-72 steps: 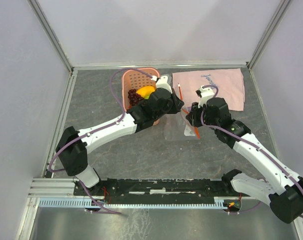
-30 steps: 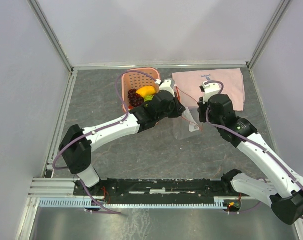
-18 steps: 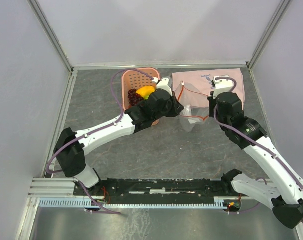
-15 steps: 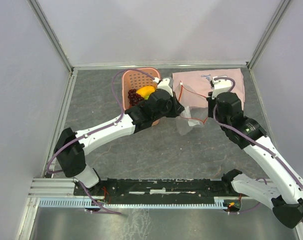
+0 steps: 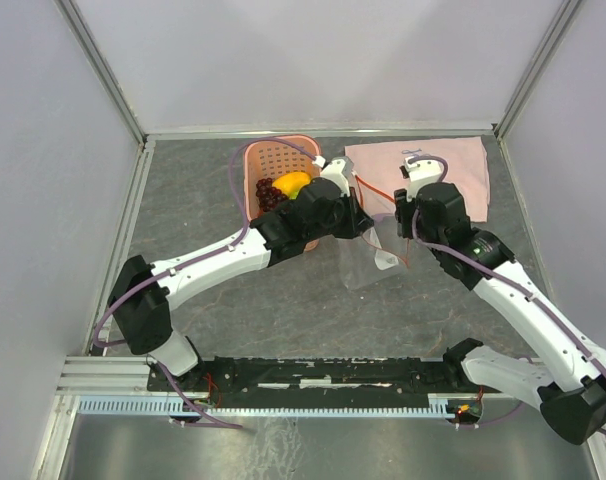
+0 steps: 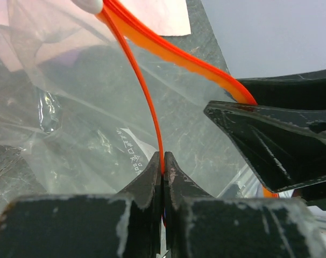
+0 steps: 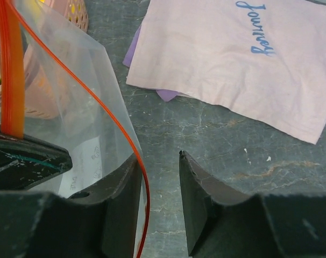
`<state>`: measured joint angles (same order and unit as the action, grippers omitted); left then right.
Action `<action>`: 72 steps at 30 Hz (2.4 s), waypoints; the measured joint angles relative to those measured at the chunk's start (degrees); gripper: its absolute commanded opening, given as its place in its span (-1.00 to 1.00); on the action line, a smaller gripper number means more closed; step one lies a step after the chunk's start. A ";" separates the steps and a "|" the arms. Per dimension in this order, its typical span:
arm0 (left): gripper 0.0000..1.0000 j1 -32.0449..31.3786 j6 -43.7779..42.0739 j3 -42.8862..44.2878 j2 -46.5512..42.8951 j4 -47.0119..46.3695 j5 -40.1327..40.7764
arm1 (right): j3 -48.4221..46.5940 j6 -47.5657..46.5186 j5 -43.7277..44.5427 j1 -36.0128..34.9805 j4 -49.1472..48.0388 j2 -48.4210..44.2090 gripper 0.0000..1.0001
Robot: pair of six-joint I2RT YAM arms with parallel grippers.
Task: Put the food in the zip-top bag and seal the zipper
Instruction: Open the zipper of the food storage bag, then pick up the fake fruit from the bin.
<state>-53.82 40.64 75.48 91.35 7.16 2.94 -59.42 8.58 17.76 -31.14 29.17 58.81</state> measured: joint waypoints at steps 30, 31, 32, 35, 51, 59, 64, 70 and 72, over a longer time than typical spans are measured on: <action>-0.58 -0.63 -2.58 -1.73 -2.73 6.14 6.93 | -1.05 -0.50 9.07 0.00 5.01 -0.55 -0.96; -0.53 -0.63 -2.56 -1.68 -2.21 5.55 6.14 | -1.38 -0.50 8.52 0.00 5.46 -0.46 -0.95; -0.46 -0.63 -2.56 -1.66 -1.86 5.31 5.68 | -1.66 -0.48 8.04 0.00 5.66 -0.35 -0.96; -0.25 -0.63 -2.56 -1.40 -0.70 4.48 4.13 | -2.73 -0.42 6.73 0.00 6.34 0.13 -0.95; 0.32 -0.04 -2.54 -2.62 -4.66 1.90 2.95 | -6.25 -0.76 9.55 -2.95 11.21 4.15 -0.96; 0.35 6.16 -2.56 -4.42 -10.69 8.52 6.67 | -6.25 -0.79 10.34 -7.45 10.49 7.93 -0.95; 0.36 13.31 -3.15 -4.61 -12.13 14.38 9.44 | -6.25 -0.79 10.84 -8.94 9.77 8.70 -0.96; 0.39 18.03 -4.48 -3.39 -10.05 20.98 10.54 | -6.25 -0.79 11.32 -9.46 8.57 8.70 -0.95; 0.40 18.36 -5.03 -2.54 -8.39 23.21 10.56 | -6.25 -0.79 11.52 -9.64 8.31 8.70 -0.95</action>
<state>-35.46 35.62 72.95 82.96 30.37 13.50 -65.67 7.79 29.28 -40.77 37.47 67.51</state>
